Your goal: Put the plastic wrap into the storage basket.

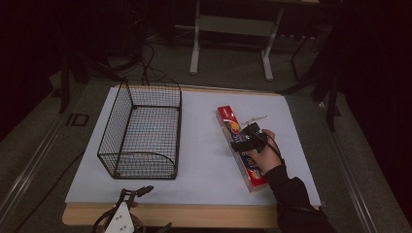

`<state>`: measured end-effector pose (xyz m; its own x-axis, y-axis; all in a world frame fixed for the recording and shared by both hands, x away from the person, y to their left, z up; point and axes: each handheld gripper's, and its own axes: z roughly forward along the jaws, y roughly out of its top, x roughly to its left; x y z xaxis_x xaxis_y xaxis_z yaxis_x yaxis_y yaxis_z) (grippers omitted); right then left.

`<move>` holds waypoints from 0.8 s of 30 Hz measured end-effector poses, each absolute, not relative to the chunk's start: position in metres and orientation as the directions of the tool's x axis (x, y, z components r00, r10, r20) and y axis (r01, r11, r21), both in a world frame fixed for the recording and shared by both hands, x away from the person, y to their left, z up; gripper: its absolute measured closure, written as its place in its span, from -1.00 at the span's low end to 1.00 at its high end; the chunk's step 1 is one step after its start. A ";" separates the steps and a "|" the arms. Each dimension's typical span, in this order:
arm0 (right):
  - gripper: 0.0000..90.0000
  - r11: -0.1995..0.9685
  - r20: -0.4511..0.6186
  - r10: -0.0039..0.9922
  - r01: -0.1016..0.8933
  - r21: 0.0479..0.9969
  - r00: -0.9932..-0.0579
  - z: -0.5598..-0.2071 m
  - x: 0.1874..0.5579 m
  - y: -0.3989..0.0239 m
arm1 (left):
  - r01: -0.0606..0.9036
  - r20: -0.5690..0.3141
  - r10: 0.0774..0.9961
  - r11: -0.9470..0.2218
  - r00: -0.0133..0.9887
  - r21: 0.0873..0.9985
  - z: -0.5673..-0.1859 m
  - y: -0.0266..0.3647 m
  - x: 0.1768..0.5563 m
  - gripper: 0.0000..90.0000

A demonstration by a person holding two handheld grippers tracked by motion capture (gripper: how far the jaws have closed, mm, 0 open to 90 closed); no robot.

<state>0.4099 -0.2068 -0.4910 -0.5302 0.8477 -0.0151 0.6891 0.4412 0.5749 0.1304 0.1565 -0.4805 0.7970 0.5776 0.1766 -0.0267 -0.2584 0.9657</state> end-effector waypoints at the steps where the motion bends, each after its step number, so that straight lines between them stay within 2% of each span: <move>1: -0.72 0.443 -0.018 0.850 0.696 0.565 -0.526 -0.492 0.411 -0.205 | -0.026 0.180 0.579 -0.264 0.795 0.964 -0.481 0.156 0.130 -0.99; 15: -0.60 0.450 -0.022 0.875 0.796 0.405 -0.484 -0.503 0.423 -0.194 | -0.025 0.179 0.578 -0.264 0.796 0.964 -0.481 0.155 0.130 -0.99; 18: -0.45 0.455 -0.018 0.875 0.808 0.374 -0.484 -0.506 0.424 -0.192 | -0.024 0.179 0.578 -0.266 0.796 0.964 -0.481 0.155 0.130 -0.99; 20: -0.26 0.452 -0.006 0.875 0.812 0.370 -0.484 -0.506 0.423 -0.191 | -0.025 0.180 0.579 -0.265 0.795 0.964 -0.481 0.155 0.130 -0.99; 24: -0.17 0.442 -0.025 0.885 0.821 0.361 -0.466 -0.504 0.422 -0.188 | -0.025 0.181 0.578 -0.267 0.796 0.963 -0.481 0.156 0.130 -0.99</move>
<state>0.4220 -0.1877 -0.5044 -0.4657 0.8846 -0.0249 0.8209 0.4424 0.3612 0.1304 0.1556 -0.4812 0.7959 0.5778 0.1808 -0.0253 -0.2666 0.9635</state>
